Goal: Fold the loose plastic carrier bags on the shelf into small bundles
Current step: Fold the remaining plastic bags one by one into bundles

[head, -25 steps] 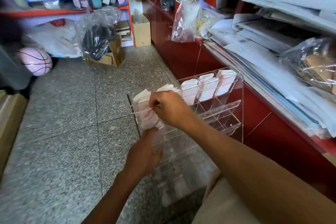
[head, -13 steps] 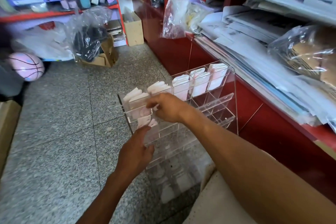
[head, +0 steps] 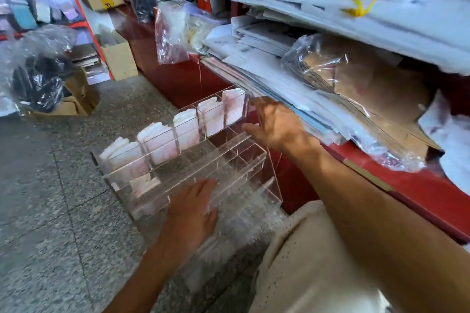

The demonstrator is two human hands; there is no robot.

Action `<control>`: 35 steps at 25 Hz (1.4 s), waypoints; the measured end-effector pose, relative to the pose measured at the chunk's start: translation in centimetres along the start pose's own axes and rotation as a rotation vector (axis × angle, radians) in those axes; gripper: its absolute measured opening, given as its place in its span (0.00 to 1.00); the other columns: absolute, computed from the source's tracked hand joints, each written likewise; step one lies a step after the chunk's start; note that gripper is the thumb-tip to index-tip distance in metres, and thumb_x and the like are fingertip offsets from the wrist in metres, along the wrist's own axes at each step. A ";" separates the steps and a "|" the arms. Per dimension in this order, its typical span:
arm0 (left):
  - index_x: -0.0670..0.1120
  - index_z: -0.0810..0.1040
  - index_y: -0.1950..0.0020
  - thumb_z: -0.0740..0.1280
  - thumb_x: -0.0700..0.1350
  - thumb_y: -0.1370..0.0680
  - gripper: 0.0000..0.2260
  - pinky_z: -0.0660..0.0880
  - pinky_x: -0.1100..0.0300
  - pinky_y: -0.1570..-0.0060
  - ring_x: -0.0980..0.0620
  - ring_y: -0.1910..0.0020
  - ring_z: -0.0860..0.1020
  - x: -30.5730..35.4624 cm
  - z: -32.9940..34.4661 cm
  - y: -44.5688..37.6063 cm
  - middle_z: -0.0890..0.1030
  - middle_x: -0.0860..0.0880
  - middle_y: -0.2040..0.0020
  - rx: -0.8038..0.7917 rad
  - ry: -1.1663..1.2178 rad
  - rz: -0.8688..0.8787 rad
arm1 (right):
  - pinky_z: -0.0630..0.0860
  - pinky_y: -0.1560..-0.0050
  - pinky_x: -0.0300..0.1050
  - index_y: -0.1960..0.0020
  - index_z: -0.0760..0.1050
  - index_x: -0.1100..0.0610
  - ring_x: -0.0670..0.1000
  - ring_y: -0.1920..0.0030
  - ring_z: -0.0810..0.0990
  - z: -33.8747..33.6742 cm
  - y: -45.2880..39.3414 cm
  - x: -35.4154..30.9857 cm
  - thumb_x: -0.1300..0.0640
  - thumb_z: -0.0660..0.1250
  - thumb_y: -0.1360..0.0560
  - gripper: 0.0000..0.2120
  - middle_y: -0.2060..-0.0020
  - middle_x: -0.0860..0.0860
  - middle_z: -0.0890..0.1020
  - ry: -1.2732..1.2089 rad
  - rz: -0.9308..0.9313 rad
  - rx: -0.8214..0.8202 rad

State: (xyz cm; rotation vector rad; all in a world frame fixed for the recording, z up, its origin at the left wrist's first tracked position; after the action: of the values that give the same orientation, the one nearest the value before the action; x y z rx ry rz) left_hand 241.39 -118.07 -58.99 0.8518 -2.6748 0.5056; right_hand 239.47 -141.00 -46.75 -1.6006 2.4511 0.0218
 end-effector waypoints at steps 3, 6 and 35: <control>0.48 0.72 0.30 0.66 0.52 0.27 0.25 0.74 0.50 0.41 0.48 0.40 0.76 6.8 1.6 -2.5 0.78 0.48 0.36 0.012 -0.013 0.209 | 0.72 0.37 0.54 0.28 0.65 0.50 0.58 0.34 0.71 -2.9 4.7 7.8 0.38 0.62 0.23 0.28 0.31 0.53 0.70 0.033 0.096 0.171; 0.46 0.73 0.31 0.60 0.53 0.27 0.25 0.70 0.55 0.40 0.49 0.40 0.73 13.5 2.7 -5.3 0.78 0.47 0.37 -0.004 0.072 0.439 | 0.72 0.38 0.58 0.30 0.65 0.48 0.60 0.33 0.70 -5.4 11.6 14.3 0.41 0.62 0.24 0.25 0.27 0.53 0.65 0.048 0.187 0.317; 0.50 0.74 0.72 0.56 0.29 0.38 0.16 0.68 0.68 0.61 0.59 0.60 0.72 45.7 9.6 -14.1 0.74 0.59 0.69 -0.409 0.475 1.045 | 0.54 0.25 0.46 0.25 0.64 0.50 0.51 0.24 0.57 -7.7 29.4 33.6 0.51 0.60 0.37 0.39 0.27 0.47 0.68 -0.140 0.384 -0.021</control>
State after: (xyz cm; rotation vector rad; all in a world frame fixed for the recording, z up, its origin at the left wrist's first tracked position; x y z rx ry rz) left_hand 212.47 -155.50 -47.28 -0.7447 -2.4141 0.2722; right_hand 198.48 -160.29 -48.48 -1.0715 2.6108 0.2126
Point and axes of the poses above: each hand's wrist, its own y-axis away from the middle knuckle, its own z-axis out of the palm, x = y × z, the point moved 4 cm from there along -y, towards the middle knuckle
